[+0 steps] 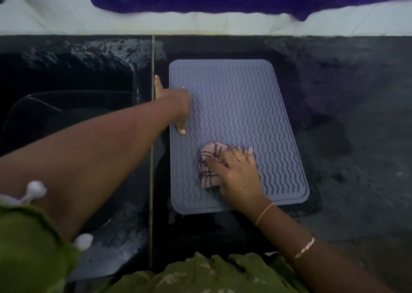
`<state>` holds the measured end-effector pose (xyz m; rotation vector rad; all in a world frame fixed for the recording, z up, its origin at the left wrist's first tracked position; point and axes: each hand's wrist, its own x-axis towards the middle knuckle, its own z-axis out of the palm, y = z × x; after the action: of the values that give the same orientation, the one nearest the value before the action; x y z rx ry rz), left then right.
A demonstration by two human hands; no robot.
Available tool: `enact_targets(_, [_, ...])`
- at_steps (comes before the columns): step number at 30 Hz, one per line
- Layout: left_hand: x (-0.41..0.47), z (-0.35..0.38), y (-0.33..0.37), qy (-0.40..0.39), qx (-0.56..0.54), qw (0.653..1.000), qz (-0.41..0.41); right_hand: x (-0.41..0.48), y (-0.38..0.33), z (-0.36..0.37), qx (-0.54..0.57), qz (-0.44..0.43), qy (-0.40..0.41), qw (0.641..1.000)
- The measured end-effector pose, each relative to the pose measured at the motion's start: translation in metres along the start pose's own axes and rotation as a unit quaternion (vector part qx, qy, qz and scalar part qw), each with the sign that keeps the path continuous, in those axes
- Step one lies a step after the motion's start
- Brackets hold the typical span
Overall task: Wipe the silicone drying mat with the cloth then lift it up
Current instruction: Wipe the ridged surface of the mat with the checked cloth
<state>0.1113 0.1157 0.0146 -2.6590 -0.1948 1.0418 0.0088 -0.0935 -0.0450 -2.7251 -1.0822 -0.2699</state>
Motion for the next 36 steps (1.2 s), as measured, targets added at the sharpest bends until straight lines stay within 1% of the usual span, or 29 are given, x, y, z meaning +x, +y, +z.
enact_targets(2, [-0.006,0.001,0.005,0.030,0.006,1.000,0.006,-0.004,0.000,0.005,0.009,-0.007,0.020,1.000])
enact_targets(5, [-0.009,0.011,0.005,0.084,-0.014,0.996,0.014,0.030,0.013,0.009,-0.002,-0.043,0.025,0.999])
enact_targets(7, [-0.009,0.021,0.002,0.105,-0.034,0.994,0.019,0.066,0.022,0.008,-0.030,-0.020,0.021,0.999])
enact_targets(8, [-0.009,0.024,0.002,0.116,-0.041,0.992,0.023,0.084,0.025,0.005,-0.031,0.006,-0.001,0.999])
enact_targets(10, [-0.009,0.030,0.002,0.131,-0.050,0.989,0.036,0.115,0.026,-0.005,-0.010,0.062,-0.070,0.996])
enact_targets(12, [-0.011,0.033,0.002,0.127,-0.054,0.989,0.045,0.126,0.026,-0.007,0.014,0.087,-0.124,0.988])
enact_targets(14, [-0.011,0.034,0.002,0.130,-0.067,0.988,0.045,0.114,0.027,-0.009,0.051,0.078,-0.139,0.986])
enact_targets(16, [-0.011,0.035,-0.001,0.129,-0.075,0.988,0.042,0.086,0.024,-0.011,0.102,0.042,-0.154,0.982])
enact_targets(18, [-0.010,0.035,-0.001,0.120,-0.068,0.990,0.037,0.054,0.018,-0.014,0.113,0.016,-0.170,0.979])
enact_targets(21, [-0.013,0.035,0.004,0.114,-0.053,0.992,0.024,0.026,0.007,-0.026,0.120,-0.004,-0.160,0.980])
enact_targets(22, [-0.015,0.036,0.007,0.119,-0.050,0.991,0.024,0.022,0.003,-0.032,0.117,-0.015,-0.171,0.978])
enact_targets(23, [-0.017,0.037,0.009,0.122,-0.048,0.991,0.027,0.020,0.002,-0.036,0.117,-0.022,-0.198,0.973])
enact_targets(25, [-0.021,0.040,0.012,0.117,-0.047,0.991,0.042,0.026,0.005,-0.049,0.140,-0.012,-0.289,0.947])
enact_targets(27, [-0.024,0.041,0.010,0.099,-0.066,0.991,0.066,0.043,0.011,-0.066,0.217,0.036,-0.361,0.906])
enact_targets(29, [-0.024,0.041,0.007,0.088,-0.101,0.987,0.084,0.066,0.021,-0.079,0.285,0.070,-0.382,0.876])
enact_targets(30, [-0.024,0.042,0.005,0.087,-0.113,0.986,0.089,0.078,0.025,-0.084,0.303,0.069,-0.393,0.865])
enact_targets(31, [-0.024,0.043,0.005,0.088,-0.115,0.985,0.092,0.090,0.030,-0.089,0.318,0.070,-0.419,0.847])
enact_targets(32, [-0.023,0.044,0.004,0.090,-0.110,0.986,0.092,0.100,0.034,-0.092,0.337,0.076,-0.458,0.819])
enact_targets(34, [-0.022,0.044,0.004,0.083,-0.096,0.988,0.087,0.115,0.037,-0.093,0.359,0.089,-0.550,0.749])
enact_targets(36, [-0.022,0.043,0.005,0.070,-0.086,0.990,0.085,0.122,0.037,-0.088,0.345,0.063,-0.628,0.695])
